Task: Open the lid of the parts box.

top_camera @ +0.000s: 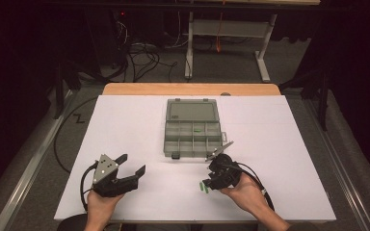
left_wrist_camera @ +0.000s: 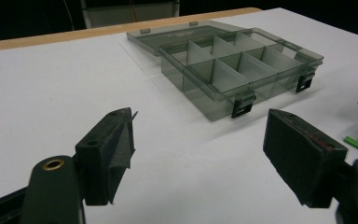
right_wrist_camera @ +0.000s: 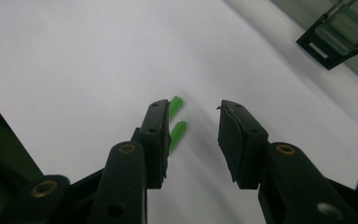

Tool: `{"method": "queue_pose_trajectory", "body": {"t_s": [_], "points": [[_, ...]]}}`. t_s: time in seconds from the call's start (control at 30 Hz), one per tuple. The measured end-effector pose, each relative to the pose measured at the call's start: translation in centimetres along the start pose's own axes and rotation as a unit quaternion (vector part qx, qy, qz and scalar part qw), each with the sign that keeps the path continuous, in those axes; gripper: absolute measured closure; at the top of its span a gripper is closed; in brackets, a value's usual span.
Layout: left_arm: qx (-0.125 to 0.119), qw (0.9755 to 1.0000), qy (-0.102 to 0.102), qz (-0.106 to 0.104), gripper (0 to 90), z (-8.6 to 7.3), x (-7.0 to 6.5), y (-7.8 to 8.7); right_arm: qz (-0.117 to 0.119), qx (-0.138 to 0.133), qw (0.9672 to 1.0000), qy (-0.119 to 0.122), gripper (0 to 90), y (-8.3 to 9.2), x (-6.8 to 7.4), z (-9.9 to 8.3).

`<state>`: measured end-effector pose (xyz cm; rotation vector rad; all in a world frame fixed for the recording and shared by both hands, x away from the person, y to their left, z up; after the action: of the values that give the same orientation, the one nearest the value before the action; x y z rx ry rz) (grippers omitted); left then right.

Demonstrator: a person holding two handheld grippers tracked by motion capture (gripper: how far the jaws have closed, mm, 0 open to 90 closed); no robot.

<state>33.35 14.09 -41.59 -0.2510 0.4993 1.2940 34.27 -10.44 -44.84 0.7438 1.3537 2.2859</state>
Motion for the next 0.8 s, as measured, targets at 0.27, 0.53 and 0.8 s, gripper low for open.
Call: {"method": "queue_pose_trajectory", "body": {"t_s": [0.27,0.53,0.8], "points": [[0.0,1.0,0.0,0.0,24.7,0.0,0.0,0.0,0.001,0.024,0.9997,0.001,67.0,-0.7,0.3,-0.3],[0.0,1.0,0.0,0.0,24.7,0.0,0.0,0.0,0.003,0.04,0.9992,0.006,68.7,-1.4,0.5,-0.4],[-0.001,1.0,0.0,-0.001,24.7,0.0,0.0,0.0,-0.001,0.056,0.9984,0.012,71.2,-2.0,0.6,-0.4]]}}
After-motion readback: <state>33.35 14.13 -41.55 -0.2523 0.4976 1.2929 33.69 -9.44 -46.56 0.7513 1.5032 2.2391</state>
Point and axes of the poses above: each handheld gripper's, and its own axes: y roughly backward along the jaws, z roughly out of its top, x roughly to its left, the point moved 6 cm from there along -y, roughly forward along the jaws, and after that the axes turned 10 degrees about z, right-handed, at the moved point
